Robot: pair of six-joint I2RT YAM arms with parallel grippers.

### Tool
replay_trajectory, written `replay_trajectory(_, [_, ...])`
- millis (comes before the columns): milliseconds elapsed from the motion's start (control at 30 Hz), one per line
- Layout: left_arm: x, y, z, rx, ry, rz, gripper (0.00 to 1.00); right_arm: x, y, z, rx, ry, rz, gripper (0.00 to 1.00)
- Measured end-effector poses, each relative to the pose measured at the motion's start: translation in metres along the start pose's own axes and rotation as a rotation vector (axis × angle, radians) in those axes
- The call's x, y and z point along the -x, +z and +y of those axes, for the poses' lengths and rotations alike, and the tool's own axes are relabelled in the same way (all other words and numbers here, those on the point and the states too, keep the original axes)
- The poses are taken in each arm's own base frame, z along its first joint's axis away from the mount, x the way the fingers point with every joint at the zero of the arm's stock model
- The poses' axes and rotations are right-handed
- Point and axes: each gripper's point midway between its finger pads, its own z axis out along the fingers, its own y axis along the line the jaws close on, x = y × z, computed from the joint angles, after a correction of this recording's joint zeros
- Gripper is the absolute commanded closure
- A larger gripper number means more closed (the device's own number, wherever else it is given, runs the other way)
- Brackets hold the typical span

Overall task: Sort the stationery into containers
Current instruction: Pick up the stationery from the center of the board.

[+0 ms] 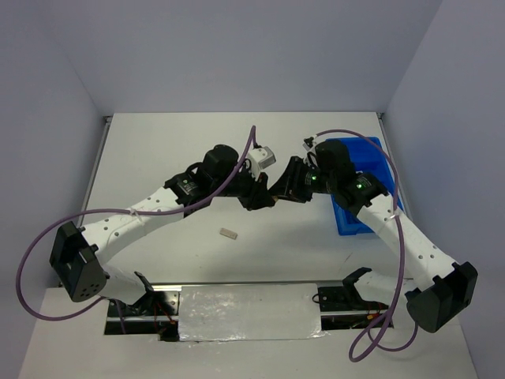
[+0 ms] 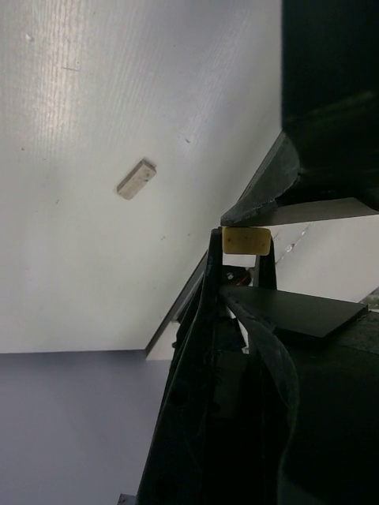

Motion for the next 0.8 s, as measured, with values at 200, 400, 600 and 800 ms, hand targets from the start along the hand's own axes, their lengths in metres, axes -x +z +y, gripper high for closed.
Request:
replay_trajectory(200, [-0.0016,-0.0002,0.0015,0.016,-0.001,0.005,0.94,-0.0025,0.0015,-0.0031,-0.013,-0.009,0.018,0.56])
replay_trajectory(400, [-0.0013,-0.0013,0.0023,0.034,0.004,0.004,0.95,-0.0034,0.0017,-0.0035,-0.014,-0.019,0.027,0.58])
replay_trajectory(600, [0.0014,-0.0059,0.0031,0.051,0.008,-0.006,0.94,-0.0068,0.0011,-0.0046,-0.016,-0.023,0.043,0.75])
replay_trajectory(800, [0.0012,-0.0083,0.0033,0.058,0.007,-0.004,0.82,-0.0073,0.0017,-0.0017,0.0,-0.019,0.046,1.0])
